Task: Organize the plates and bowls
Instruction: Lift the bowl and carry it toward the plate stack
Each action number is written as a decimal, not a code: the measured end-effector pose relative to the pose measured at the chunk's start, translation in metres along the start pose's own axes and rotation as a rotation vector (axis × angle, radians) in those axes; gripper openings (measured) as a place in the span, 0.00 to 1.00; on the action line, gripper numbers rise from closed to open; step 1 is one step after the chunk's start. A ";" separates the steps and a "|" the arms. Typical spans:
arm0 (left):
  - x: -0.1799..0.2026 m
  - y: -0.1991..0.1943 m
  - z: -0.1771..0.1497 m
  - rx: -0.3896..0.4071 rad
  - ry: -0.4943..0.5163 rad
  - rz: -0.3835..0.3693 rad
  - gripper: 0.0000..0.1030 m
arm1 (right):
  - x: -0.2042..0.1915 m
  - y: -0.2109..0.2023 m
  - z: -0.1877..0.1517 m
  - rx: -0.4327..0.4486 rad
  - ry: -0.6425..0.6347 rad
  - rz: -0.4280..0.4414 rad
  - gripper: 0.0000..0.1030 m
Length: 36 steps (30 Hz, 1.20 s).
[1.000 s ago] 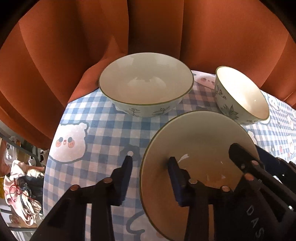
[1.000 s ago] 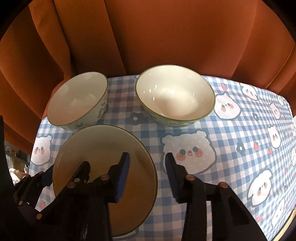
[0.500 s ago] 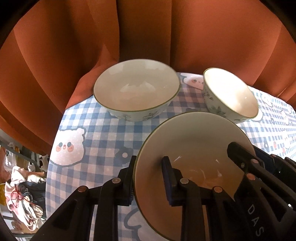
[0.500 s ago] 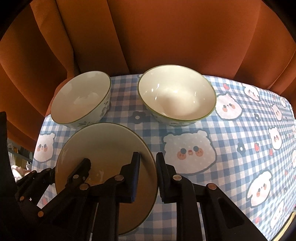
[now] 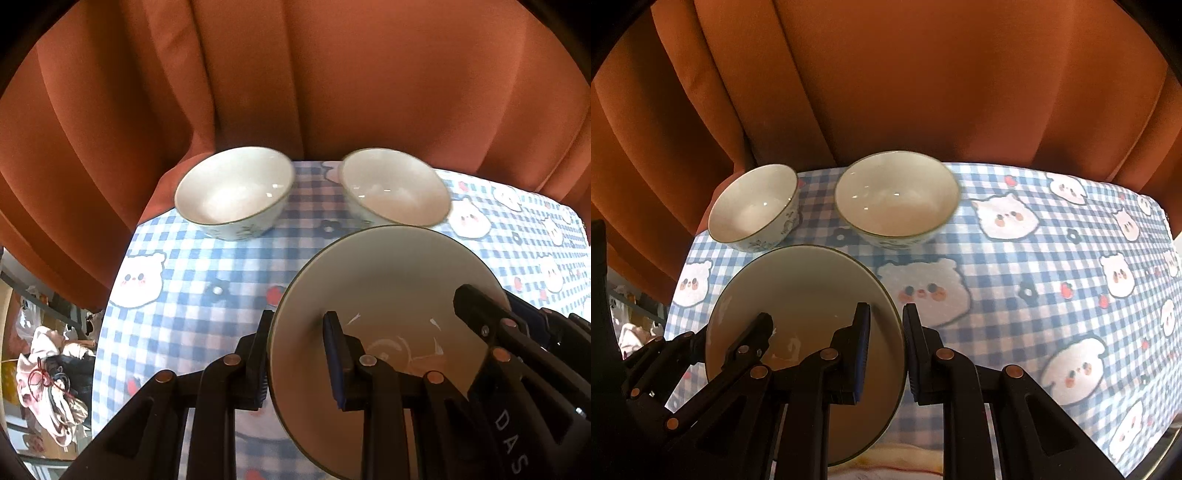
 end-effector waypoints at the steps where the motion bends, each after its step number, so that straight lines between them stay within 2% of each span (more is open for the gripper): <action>1: 0.005 -0.003 -0.001 0.002 0.000 0.001 0.24 | 0.006 -0.005 -0.001 0.001 0.000 0.001 0.21; 18: 0.114 -0.054 -0.036 0.016 -0.017 0.004 0.24 | 0.112 -0.065 -0.032 0.022 -0.014 0.011 0.21; 36: 0.209 -0.062 -0.112 -0.032 -0.006 -0.004 0.25 | 0.213 -0.082 -0.115 -0.028 -0.020 0.007 0.21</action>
Point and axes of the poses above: each gripper's, at about its wrist camera, not at the fingertips, and y roughly the way its jaws point, x to its right, z to its top, the point moved 9 cm from there along y, roughly the way its jaws point, and after that the axes turned 2 degrees about y, right-handed, at the moved point
